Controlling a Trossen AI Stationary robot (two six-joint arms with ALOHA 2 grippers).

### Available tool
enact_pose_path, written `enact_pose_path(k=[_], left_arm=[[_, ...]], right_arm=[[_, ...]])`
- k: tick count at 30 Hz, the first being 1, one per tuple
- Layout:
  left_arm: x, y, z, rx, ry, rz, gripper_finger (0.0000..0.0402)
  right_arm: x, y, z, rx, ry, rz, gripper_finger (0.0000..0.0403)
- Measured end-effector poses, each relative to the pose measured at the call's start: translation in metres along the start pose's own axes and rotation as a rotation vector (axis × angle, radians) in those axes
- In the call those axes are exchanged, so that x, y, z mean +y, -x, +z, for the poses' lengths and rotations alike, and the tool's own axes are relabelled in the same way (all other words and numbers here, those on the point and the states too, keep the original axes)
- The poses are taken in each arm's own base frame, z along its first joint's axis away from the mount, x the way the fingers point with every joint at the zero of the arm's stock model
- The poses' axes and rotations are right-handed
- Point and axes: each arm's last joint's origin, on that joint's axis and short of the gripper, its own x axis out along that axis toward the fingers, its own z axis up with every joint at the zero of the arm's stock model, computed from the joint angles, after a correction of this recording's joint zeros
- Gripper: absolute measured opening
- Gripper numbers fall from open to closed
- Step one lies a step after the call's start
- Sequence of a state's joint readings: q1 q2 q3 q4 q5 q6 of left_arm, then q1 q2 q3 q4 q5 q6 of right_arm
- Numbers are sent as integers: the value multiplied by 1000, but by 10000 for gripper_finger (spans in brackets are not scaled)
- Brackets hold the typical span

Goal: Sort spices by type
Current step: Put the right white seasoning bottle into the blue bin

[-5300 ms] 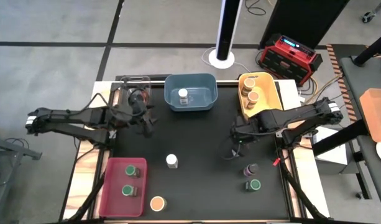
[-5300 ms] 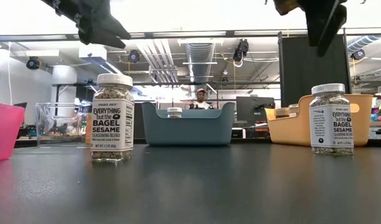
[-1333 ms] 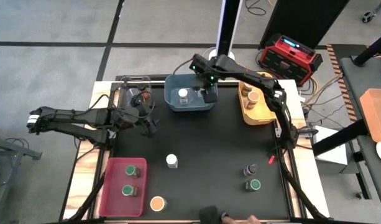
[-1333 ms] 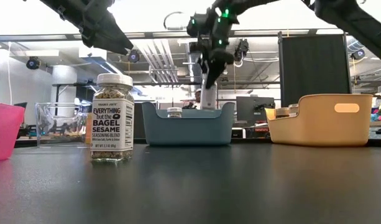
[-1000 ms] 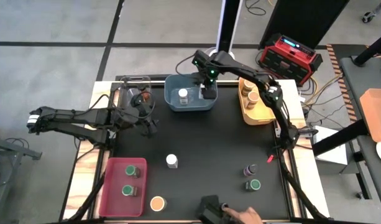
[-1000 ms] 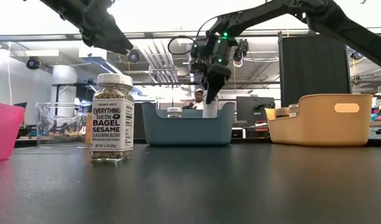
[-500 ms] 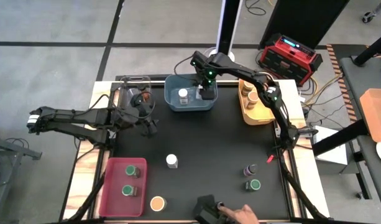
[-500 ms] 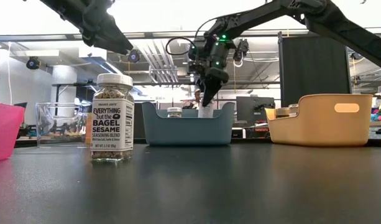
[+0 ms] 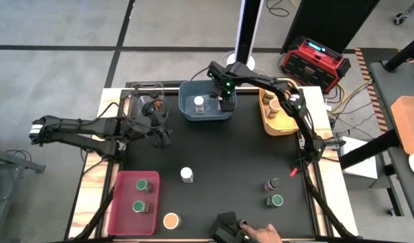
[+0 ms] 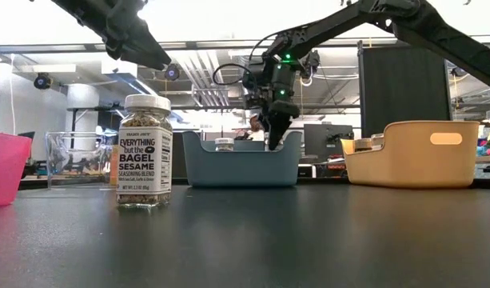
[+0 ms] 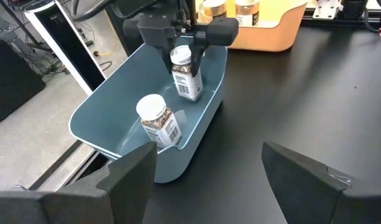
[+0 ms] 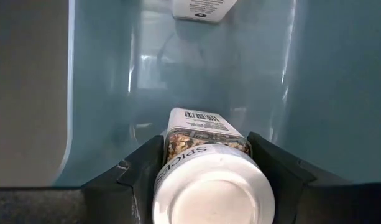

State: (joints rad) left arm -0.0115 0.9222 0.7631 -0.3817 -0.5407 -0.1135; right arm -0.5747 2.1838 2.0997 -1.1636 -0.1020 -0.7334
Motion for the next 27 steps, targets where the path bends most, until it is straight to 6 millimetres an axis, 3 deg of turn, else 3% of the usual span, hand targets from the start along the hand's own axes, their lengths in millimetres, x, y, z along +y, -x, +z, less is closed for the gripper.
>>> enact_pose_path(k=[17,27], left_arm=[[0,0,0,0,-4,0,275],[0,0,0,0,-8,0,275]], right_arm=[[-3,-7,2,-33,5,-29,211],[-3,-8,2,-36,-22,-32,247]])
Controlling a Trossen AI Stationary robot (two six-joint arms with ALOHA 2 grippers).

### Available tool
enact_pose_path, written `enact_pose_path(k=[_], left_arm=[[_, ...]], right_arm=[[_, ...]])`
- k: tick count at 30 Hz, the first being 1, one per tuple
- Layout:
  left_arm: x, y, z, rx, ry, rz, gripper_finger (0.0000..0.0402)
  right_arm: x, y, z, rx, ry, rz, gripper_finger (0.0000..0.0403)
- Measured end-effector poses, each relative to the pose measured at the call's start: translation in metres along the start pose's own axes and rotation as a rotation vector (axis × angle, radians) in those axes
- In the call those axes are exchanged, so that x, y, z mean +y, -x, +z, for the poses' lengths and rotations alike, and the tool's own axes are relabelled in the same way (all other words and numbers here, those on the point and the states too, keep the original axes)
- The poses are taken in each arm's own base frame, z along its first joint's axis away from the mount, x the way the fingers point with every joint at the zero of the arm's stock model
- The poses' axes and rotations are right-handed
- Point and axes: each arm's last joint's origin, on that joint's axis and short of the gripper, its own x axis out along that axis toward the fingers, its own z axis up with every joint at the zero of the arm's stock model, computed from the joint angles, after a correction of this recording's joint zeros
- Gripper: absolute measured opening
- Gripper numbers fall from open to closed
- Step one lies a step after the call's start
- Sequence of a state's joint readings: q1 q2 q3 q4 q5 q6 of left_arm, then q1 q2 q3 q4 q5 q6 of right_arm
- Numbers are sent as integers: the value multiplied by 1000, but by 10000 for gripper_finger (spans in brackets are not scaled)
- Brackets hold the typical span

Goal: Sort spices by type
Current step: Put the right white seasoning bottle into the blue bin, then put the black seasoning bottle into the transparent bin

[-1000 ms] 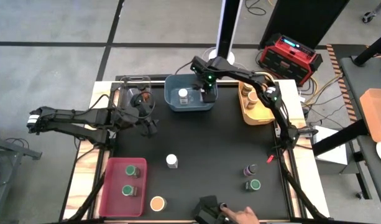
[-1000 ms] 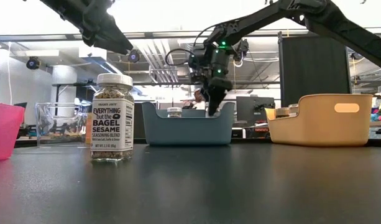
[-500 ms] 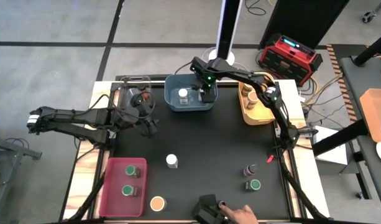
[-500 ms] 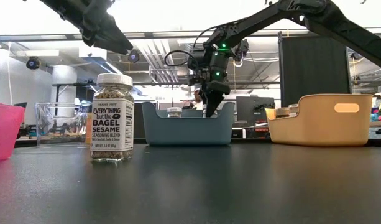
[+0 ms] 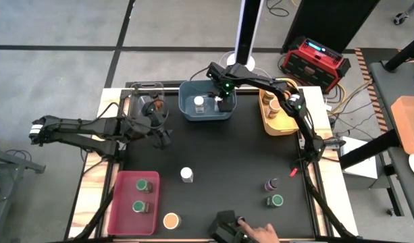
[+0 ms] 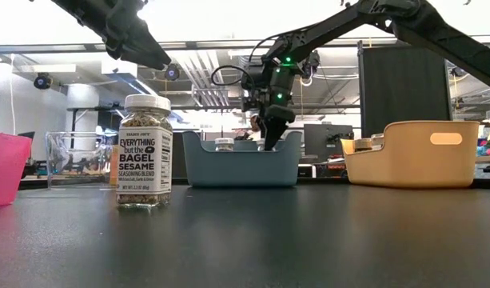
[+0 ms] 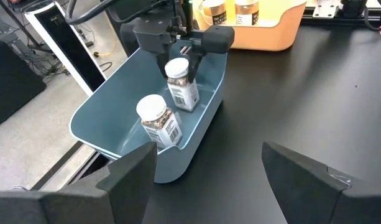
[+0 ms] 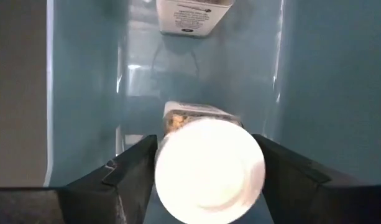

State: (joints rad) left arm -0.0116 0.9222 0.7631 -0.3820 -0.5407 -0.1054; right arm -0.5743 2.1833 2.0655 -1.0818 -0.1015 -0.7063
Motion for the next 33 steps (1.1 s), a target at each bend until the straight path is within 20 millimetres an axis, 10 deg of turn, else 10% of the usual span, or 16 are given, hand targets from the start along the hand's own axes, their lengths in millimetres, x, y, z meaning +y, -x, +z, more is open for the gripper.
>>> enact_pose_path(k=[33], left_arm=[[0,0,0,0,0,0,275]], right_arm=[[21,65,4,190,-248,40,258]])
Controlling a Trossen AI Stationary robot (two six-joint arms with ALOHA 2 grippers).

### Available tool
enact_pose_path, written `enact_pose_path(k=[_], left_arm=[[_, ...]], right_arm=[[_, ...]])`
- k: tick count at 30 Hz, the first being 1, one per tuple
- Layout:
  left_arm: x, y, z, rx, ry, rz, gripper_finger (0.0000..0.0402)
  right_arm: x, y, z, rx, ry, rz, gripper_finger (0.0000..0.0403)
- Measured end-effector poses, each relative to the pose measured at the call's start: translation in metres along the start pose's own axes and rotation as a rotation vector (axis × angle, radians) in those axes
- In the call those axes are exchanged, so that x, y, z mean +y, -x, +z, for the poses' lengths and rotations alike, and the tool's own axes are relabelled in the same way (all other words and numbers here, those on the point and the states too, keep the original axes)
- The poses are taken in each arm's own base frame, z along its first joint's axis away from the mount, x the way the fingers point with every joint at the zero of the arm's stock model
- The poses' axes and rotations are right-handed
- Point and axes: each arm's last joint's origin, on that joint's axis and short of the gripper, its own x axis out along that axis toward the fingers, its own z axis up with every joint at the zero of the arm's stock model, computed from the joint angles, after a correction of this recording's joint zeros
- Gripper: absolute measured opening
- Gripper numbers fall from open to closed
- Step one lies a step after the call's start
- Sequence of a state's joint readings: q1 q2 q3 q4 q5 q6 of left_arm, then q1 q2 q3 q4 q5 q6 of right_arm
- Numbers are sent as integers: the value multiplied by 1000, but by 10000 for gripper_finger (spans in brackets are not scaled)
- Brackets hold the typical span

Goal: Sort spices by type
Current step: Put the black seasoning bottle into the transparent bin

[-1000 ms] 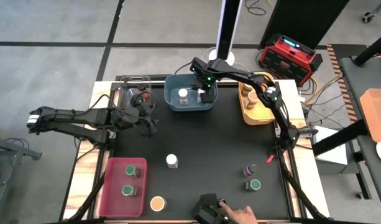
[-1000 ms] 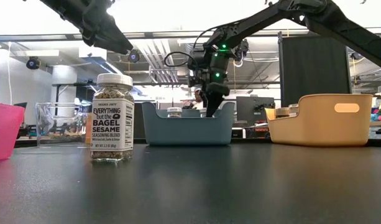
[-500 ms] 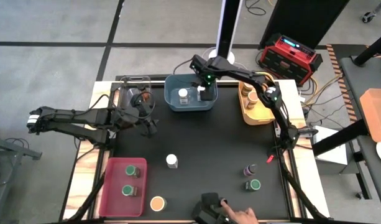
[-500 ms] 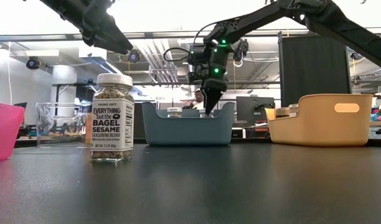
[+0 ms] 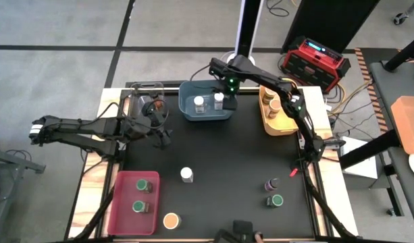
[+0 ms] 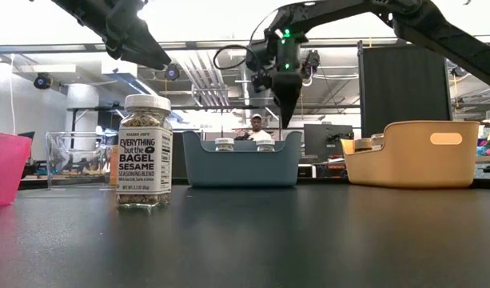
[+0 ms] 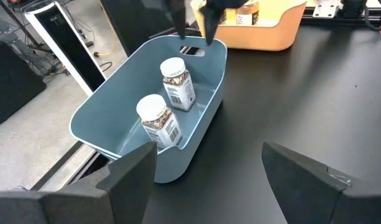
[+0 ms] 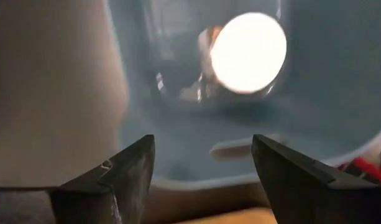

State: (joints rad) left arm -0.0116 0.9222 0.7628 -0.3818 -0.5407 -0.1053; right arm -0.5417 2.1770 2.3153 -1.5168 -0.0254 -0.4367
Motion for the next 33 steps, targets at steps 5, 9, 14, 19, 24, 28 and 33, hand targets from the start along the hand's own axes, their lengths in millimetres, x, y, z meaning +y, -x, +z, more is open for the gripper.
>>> enact_pose_path(k=[5,9,14,19,24,28,33], left_arm=[[0,0,0,0,0,0,275],[0,0,0,0,3,0,275],[0,0,0,0,17,-1,275],[0,0,0,0,29,-1,274],[0,0,0,0,39,-1,275],[0,0,0,-1,55,-1,275],[-1,0,0,-6,79,-6,275]], right_arm=[[23,18,0,3,-76,7,243],[53,39,2,-44,-90,1,232],[102,64,5,-121,-65,6,219],[156,82,5,-187,20,27,208],[209,94,0,-227,105,59,198],[244,98,-2,-277,172,85,194],[276,89,-5,-271,202,110,196]])
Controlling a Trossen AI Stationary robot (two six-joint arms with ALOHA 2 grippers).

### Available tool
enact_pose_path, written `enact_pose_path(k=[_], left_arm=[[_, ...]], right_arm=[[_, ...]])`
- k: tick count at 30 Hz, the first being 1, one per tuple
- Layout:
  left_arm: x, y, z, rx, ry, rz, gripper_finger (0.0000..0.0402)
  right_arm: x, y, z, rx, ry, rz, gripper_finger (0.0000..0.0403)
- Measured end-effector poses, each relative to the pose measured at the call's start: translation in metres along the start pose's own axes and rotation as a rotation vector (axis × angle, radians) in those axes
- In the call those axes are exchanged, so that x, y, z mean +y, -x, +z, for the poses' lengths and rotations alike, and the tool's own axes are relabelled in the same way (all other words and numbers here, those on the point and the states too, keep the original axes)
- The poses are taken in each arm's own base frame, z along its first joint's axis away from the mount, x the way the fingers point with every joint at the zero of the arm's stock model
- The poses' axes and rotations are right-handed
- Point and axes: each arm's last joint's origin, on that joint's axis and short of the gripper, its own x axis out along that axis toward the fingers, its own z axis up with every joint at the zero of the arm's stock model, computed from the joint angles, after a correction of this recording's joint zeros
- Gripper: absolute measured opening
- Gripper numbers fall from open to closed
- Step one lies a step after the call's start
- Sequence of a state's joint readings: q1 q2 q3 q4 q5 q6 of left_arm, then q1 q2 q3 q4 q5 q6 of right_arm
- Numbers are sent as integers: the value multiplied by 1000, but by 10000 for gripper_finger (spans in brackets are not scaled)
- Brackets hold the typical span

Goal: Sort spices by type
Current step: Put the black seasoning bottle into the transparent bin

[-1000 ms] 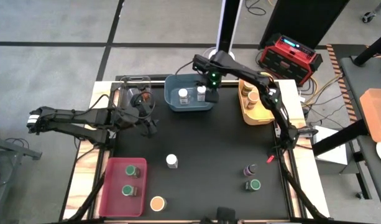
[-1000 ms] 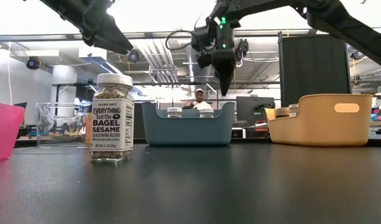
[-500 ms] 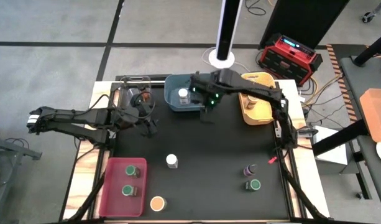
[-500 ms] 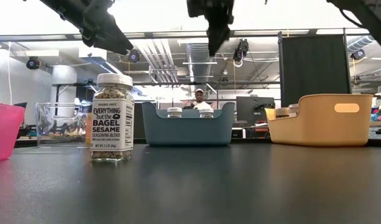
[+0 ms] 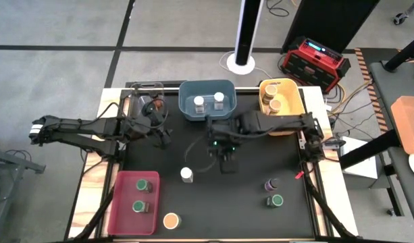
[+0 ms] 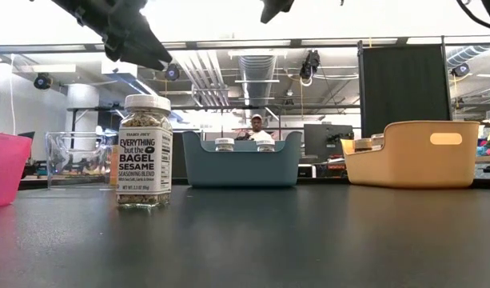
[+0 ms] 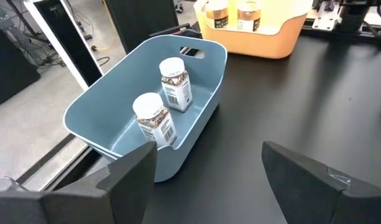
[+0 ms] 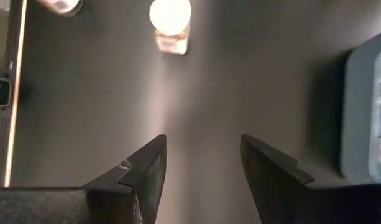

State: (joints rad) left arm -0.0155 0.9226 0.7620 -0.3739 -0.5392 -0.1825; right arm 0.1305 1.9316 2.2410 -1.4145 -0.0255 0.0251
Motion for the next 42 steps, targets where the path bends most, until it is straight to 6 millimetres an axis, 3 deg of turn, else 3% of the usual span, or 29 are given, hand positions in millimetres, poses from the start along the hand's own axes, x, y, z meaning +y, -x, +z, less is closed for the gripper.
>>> enact_pose_path(k=[9,13,18,33,38,42], left_arm=[[-15,8,3,-57,7,-86,275],[-25,15,5,-96,-4,-148,275],[-37,24,3,-109,-18,-220,274],[-53,38,4,-155,24,-329,275],[-53,38,4,-154,31,-331,275],[-53,38,4,-155,32,-330,275]], right_arm=[[35,-26,-14,98,2,23,189],[43,-26,-23,35,1,16,191],[45,-25,-49,-19,-66,-59,192],[31,-9,-153,-23,-614,-189,188],[35,-4,-178,49,-807,-184,182],[44,-2,-185,135,-896,-135,183]])
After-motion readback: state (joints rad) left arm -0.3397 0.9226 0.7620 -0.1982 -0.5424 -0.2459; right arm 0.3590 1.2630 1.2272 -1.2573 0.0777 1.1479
